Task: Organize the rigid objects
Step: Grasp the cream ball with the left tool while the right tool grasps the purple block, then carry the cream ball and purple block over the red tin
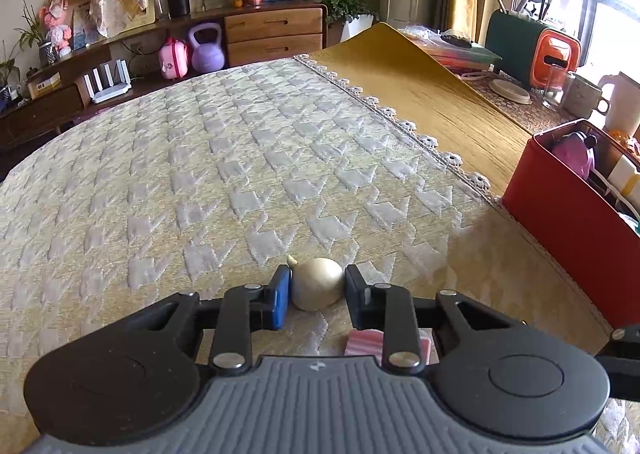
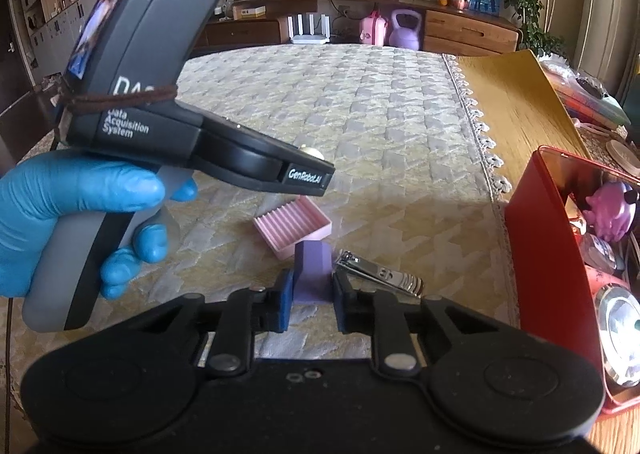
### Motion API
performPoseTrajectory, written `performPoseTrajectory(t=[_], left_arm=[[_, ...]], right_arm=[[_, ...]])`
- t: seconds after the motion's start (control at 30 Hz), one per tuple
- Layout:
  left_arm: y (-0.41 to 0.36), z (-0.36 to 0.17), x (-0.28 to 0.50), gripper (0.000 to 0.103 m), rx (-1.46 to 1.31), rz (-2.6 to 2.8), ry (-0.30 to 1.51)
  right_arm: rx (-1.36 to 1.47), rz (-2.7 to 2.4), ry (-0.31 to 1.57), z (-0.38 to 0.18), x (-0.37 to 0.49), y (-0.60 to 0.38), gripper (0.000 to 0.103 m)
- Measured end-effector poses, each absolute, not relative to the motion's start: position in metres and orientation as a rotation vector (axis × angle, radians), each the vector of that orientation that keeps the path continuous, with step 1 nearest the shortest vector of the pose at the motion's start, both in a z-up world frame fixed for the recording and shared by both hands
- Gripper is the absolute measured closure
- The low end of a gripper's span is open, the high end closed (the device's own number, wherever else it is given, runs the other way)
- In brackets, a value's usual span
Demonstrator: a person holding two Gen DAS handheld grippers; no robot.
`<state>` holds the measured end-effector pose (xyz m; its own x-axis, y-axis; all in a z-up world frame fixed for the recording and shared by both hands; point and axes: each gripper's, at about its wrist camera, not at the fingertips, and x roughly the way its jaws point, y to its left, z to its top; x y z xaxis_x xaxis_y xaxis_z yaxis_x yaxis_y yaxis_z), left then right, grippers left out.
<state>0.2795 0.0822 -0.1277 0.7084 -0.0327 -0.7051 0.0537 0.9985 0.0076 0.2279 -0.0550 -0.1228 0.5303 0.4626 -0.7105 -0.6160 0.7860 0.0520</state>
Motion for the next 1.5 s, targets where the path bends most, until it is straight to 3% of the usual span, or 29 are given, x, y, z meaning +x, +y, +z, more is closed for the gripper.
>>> performPoseTrajectory(t=[0.77,1.5], left_arm=[[0.067,-0.067,0.229,0.074,-0.025,-0.067,0.745],[-0.033,-0.019,0.213,0.075,0.066,-0.221,0.655]], right_arm=[[-0.107,0.579,0.679,-0.066,0.202,-0.118,0.083],[-0.052,0.424,0.614,-0.041,0.197,-0.22,0.083]])
